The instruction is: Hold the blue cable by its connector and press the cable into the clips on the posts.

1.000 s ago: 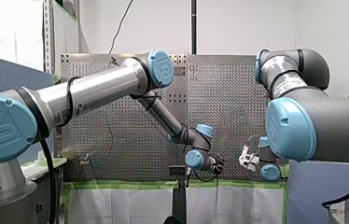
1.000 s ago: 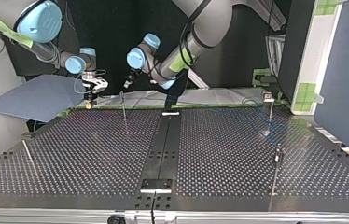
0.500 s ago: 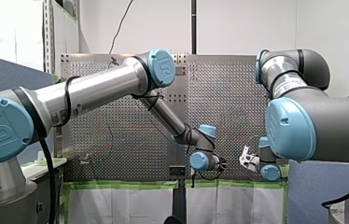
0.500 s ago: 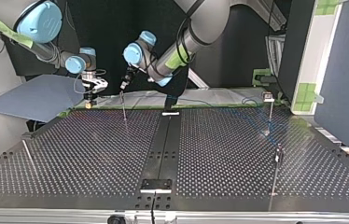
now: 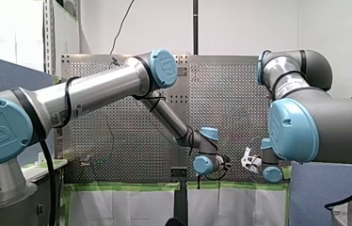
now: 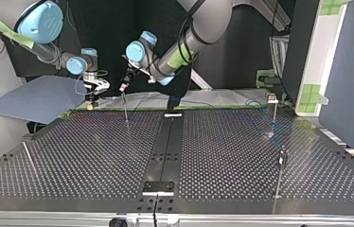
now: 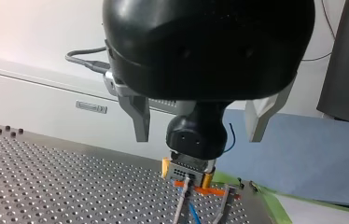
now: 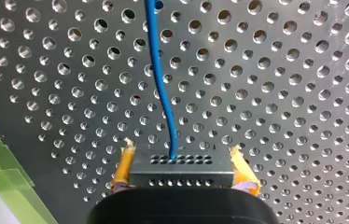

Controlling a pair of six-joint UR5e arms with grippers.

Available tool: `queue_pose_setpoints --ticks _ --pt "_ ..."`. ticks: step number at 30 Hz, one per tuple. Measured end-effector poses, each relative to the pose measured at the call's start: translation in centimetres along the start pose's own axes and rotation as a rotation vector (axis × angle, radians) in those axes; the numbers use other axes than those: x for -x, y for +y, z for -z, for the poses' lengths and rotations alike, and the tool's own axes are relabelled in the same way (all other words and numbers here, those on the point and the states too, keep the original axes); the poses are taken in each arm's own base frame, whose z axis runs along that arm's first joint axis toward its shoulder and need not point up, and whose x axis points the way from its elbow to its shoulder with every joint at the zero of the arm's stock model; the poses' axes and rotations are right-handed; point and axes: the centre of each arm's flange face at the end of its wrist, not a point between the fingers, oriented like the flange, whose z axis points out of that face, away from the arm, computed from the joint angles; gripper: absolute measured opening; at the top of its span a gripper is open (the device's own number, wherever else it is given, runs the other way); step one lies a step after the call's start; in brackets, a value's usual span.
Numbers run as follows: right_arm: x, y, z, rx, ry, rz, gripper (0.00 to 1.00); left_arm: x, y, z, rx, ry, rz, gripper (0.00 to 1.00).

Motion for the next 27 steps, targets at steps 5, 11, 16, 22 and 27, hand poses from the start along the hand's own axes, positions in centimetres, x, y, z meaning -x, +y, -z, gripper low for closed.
queue_pose_setpoints --ticks 5,11,16,22,27 --pt "0.0 0.0 0.0 0.000 0.000 0.000 0.00 -1.2 1.0 0.7 0.009 -0.003 0.020 1.00" --pt "0.0 0.0 0.0 0.000 0.000 0.000 0.00 -2.1 1.2 1.4 0.033 -0.025 0.002 1.00" --pt "0.0 0.0 0.0 0.001 0.000 0.000 0.00 -1.9 1.0 1.3 0.052 -0.036 -0.025 1.00" --pt "0.0 0.0 -0.1 0.000 0.002 0.000 0.00 -1.9 1.0 1.3 0.060 -0.037 -0.037 1.00" --pt "-0.1 0.0 -0.1 0.000 0.002 0.000 0.00 -1.8 1.0 1.3 0.061 -0.037 -0.038 1.00"
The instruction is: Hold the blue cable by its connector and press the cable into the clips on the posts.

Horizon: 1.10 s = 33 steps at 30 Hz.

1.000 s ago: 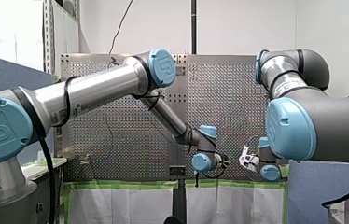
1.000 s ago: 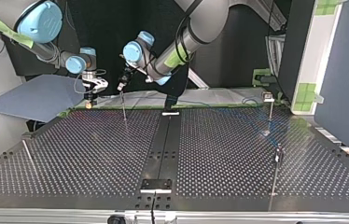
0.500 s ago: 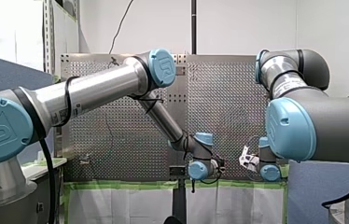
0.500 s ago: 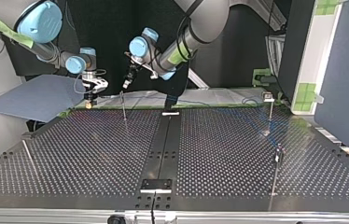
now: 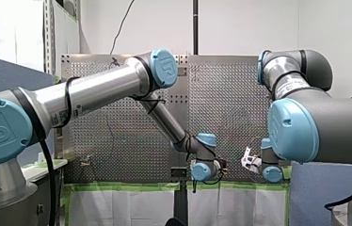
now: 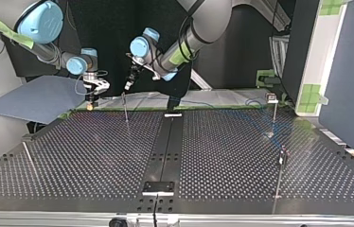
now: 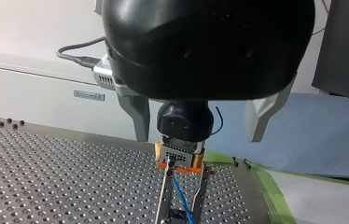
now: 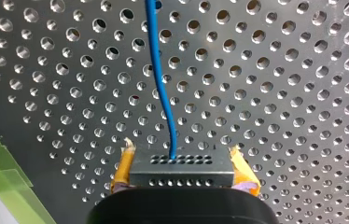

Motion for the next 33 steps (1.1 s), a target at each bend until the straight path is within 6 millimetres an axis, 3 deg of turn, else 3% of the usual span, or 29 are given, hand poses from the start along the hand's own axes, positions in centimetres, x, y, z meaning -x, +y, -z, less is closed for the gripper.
queue_pose_setpoints --ticks 33 --pt "0.00 -0.08 -0.07 0.000 -0.004 -0.001 0.00 -0.14 0.01 0.23 0.007 0.026 -0.022 1.00"
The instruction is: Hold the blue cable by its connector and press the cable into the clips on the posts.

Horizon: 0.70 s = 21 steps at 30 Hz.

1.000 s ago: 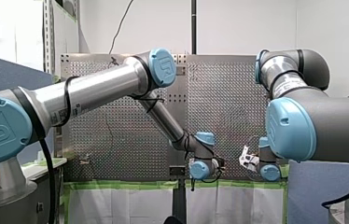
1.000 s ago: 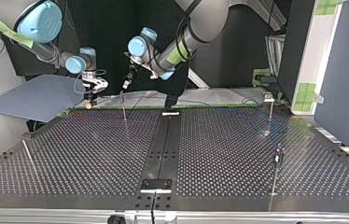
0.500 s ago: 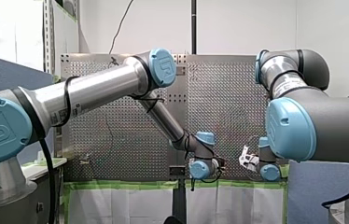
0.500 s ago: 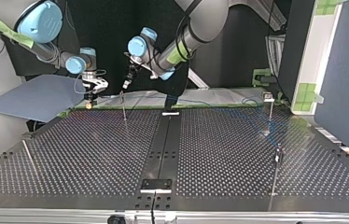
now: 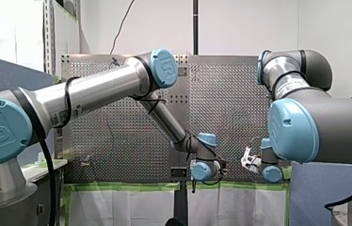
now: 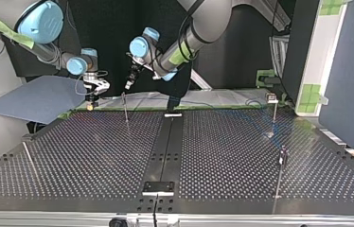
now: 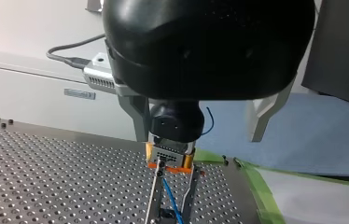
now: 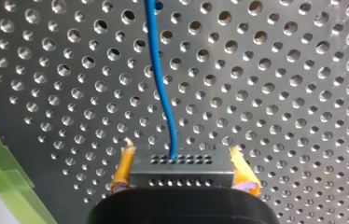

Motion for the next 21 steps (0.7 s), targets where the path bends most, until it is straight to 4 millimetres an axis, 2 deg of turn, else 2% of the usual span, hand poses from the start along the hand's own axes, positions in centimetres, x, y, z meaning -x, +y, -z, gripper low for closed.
queue_pose_setpoints --ticks 13,21 --pt "-0.1 -0.1 -0.1 -0.002 0.001 0.000 0.00 -0.3 0.0 0.5 0.029 0.027 -0.062 1.00" --pt "0.0 -0.1 -0.1 -0.002 -0.002 0.002 0.00 0.6 -0.8 2.3 0.052 0.068 -0.145 1.00"
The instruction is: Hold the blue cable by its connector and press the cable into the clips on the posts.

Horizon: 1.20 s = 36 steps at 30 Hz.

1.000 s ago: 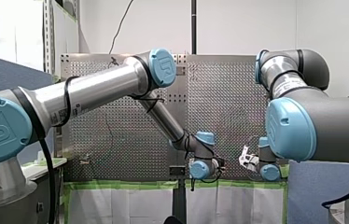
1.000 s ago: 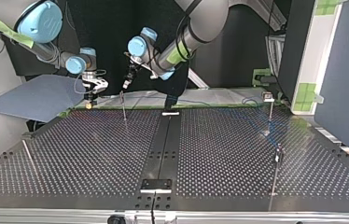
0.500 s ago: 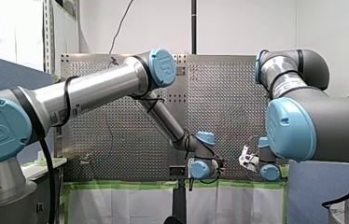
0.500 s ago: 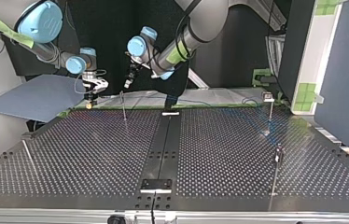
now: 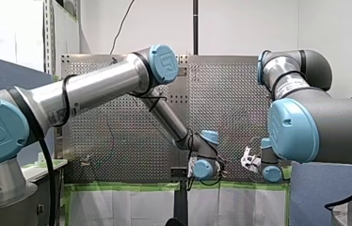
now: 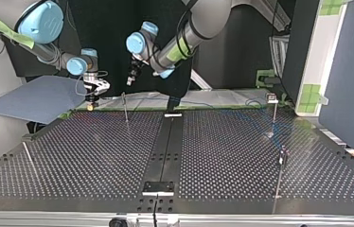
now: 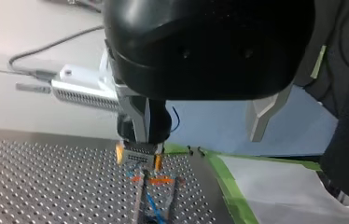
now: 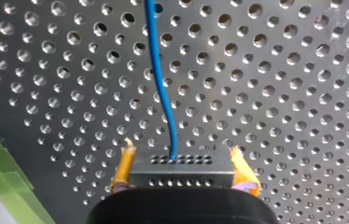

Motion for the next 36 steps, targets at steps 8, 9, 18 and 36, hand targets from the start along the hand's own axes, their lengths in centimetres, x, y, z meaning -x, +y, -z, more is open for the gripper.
queue_pose_setpoints --ticks 8,9,18,36 --pt "0.0 0.3 0.0 0.010 -0.003 -0.002 0.00 3.0 0.6 1.4 0.024 -0.056 0.005 1.00" --pt "0.0 0.3 0.1 0.010 -0.003 -0.002 0.00 3.3 0.8 1.5 0.032 -0.063 0.010 1.00" --pt "0.0 0.6 0.1 0.021 -0.011 -0.004 0.00 6.1 4.2 2.8 0.136 -0.090 0.098 1.00" --pt "0.2 0.8 0.4 0.040 -0.030 -0.017 0.00 9.1 7.7 8.0 0.201 -0.007 0.214 1.00"
